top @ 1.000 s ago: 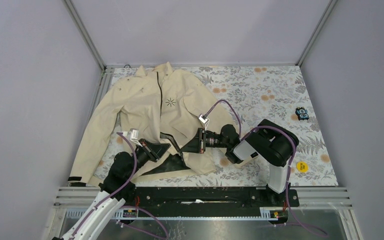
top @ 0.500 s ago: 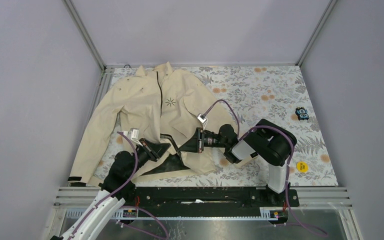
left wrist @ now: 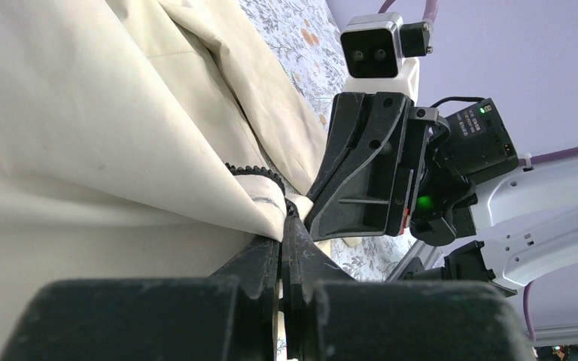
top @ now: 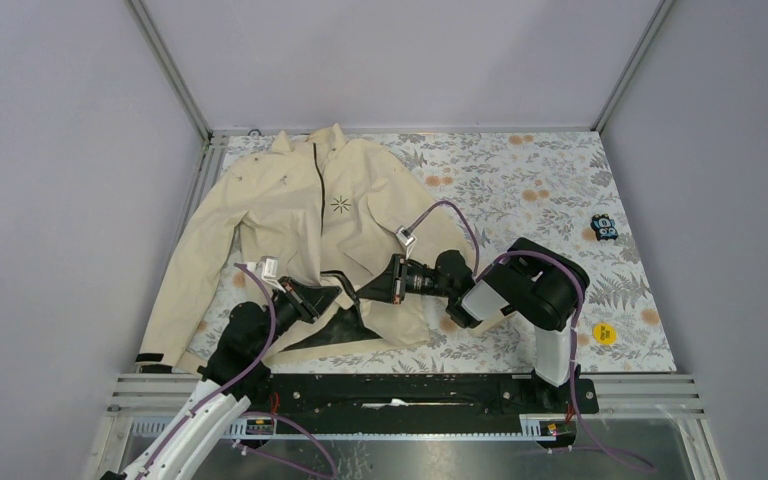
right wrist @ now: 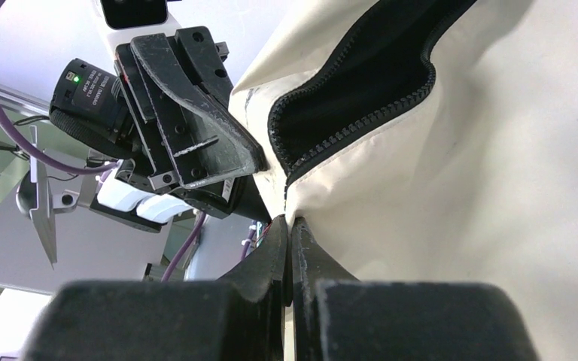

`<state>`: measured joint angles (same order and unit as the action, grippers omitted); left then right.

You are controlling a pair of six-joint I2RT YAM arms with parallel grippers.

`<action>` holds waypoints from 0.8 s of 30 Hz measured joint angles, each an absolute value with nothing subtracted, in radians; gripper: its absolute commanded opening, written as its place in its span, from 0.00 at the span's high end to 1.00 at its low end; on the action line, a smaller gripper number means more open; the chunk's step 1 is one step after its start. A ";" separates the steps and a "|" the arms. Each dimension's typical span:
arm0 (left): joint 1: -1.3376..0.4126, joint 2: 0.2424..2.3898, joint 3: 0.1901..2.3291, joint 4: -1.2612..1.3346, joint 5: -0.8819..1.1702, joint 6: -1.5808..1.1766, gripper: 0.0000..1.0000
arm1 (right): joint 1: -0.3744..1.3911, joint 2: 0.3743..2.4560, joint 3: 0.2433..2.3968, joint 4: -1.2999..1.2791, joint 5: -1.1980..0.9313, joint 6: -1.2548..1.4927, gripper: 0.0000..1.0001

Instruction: Zip up the jacket

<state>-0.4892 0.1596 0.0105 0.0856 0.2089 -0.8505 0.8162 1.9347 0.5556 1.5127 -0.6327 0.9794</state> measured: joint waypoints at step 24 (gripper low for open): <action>-0.489 0.191 0.010 0.141 0.205 -0.858 1.00 | 0.829 1.966 0.634 1.508 -0.601 0.994 1.00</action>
